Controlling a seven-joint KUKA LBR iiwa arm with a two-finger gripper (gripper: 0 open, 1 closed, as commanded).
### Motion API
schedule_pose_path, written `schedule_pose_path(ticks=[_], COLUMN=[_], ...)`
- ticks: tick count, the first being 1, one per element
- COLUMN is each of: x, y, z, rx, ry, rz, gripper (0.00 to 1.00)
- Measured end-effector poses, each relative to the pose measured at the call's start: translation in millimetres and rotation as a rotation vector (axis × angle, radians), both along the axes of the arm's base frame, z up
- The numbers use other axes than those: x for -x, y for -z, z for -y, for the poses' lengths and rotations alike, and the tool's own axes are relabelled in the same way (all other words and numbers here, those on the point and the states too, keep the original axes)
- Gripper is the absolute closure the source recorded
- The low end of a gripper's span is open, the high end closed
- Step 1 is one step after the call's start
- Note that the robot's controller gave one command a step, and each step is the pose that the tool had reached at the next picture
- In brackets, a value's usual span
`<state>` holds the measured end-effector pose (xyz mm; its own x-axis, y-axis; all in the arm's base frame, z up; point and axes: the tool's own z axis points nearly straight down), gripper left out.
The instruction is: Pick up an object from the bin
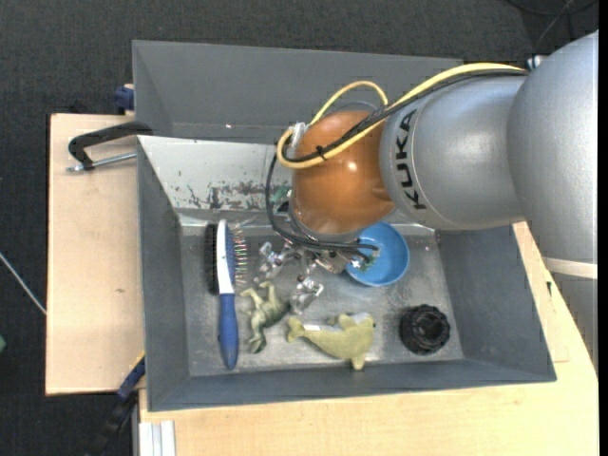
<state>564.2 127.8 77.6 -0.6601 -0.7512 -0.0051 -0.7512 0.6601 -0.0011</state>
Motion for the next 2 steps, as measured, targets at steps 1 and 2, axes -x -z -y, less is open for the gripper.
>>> schedule_pose_path(ticks=[1, 2], x=[11.8, 5.4], y=[-144, -60], z=[-10, 9], rx=[-0.002, 0.002], ry=[-0.011, 0.163], rz=[0.011, -0.006], gripper=[1.00, 1.00])
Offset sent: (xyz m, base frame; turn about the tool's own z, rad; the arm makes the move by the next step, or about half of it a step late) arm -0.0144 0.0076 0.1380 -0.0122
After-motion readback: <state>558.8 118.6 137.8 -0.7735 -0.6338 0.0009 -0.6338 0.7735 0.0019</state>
